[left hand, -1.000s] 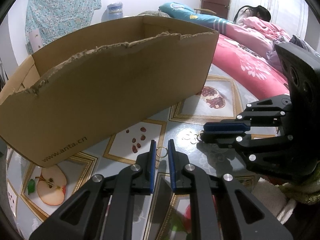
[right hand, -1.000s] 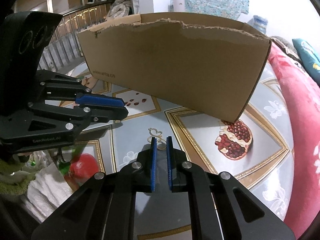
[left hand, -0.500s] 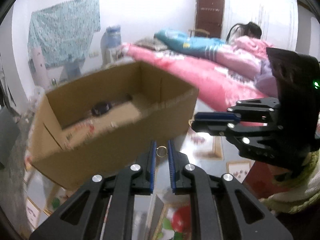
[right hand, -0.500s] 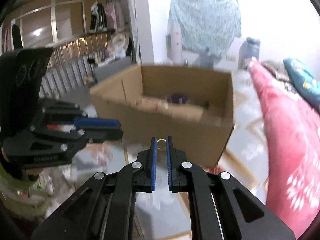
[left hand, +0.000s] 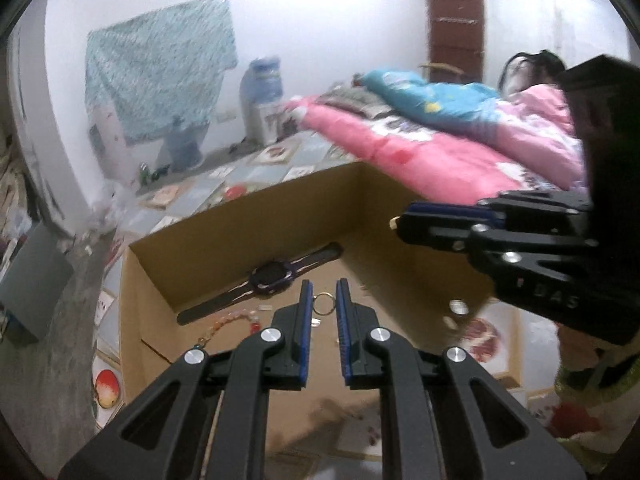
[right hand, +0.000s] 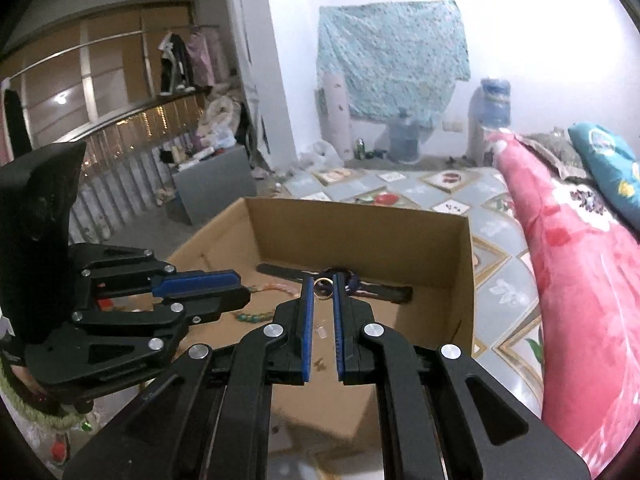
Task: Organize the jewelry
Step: 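Carry the gold ring into the box and open the left gripper, then withdraw the open left gripper from the box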
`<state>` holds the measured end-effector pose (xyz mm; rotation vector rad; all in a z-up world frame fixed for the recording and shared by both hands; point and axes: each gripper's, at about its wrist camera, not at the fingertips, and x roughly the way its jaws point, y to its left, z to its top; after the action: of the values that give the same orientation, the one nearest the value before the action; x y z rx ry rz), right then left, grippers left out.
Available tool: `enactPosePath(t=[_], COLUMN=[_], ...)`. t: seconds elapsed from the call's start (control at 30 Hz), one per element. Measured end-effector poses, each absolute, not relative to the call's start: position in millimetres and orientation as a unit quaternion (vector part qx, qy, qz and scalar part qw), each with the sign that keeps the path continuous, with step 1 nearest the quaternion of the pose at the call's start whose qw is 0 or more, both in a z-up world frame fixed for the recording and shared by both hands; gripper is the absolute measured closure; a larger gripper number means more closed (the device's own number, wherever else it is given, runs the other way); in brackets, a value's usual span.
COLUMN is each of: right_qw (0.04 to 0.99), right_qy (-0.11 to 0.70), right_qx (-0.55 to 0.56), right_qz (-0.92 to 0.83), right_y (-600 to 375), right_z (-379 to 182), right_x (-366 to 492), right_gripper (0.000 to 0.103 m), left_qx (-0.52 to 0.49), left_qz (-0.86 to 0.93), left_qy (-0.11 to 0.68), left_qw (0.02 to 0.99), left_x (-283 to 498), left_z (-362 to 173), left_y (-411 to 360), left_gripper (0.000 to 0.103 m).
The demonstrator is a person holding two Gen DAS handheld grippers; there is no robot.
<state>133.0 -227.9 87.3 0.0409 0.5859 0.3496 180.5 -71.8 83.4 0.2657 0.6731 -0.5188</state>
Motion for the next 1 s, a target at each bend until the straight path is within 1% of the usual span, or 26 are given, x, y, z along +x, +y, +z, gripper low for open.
enactPosePath(t=[0.13, 0.17, 0.2, 0.27, 0.43, 0.63, 0.7, 0.8, 1.0], right_qw=[0.933, 0.932, 0.932, 0.933, 0.935, 0.936, 0.934, 0.932, 0.925], right_qy=[0.318, 0.319, 0.317, 0.311, 0.297, 0.277, 0.274, 0.267, 0.253], right_qx=[0.020, 0.024, 0.027, 0.033, 0.052, 0.079, 0.087, 0.099, 0.130], right_qz=[0.167, 0.170, 0.173, 0.178, 0.189, 0.204, 0.211, 0.223, 0.252], right_y=[-224.1, -224.5, -224.8, -226.2, -231.2, -236.2, -235.8, -235.4, -239.9], right_z=[76.8, 75.2, 75.2, 77.1, 87.7, 102.0, 104.4, 108.4, 116.7], right_x=[145.4, 145.0, 144.1, 141.1, 131.7, 114.1, 107.8, 99.7, 83.2], right_gripper=[0.093, 0.092, 0.090, 0.084, 0.081, 0.075, 0.070, 0.068, 0.067], left_qx=[0.128, 0.121, 0.117, 0.114, 0.108, 0.085, 0.078, 0.070, 0.034], left_qz=[-0.226, -0.224, -0.224, -0.217, -0.210, -0.218, -0.218, -0.212, -0.201], left_qy=[0.353, 0.358, 0.359, 0.359, 0.349, 0.324, 0.317, 0.305, 0.302], left_qw=[0.899, 0.898, 0.898, 0.901, 0.907, 0.917, 0.920, 0.926, 0.931], left_x=[198.7, 200.4, 200.3, 200.0, 191.2, 164.5, 155.0, 138.5, 112.8], left_z=[69.1, 66.5, 65.5, 64.6, 71.7, 89.8, 94.9, 101.8, 105.7], left_y=[-70.9, -69.1, -67.2, -64.7, -57.8, -45.7, -41.1, -30.8, -1.1], left_gripper=[0.091, 0.089, 0.081, 0.072, 0.059, 0.039, 0.031, 0.025, 0.024])
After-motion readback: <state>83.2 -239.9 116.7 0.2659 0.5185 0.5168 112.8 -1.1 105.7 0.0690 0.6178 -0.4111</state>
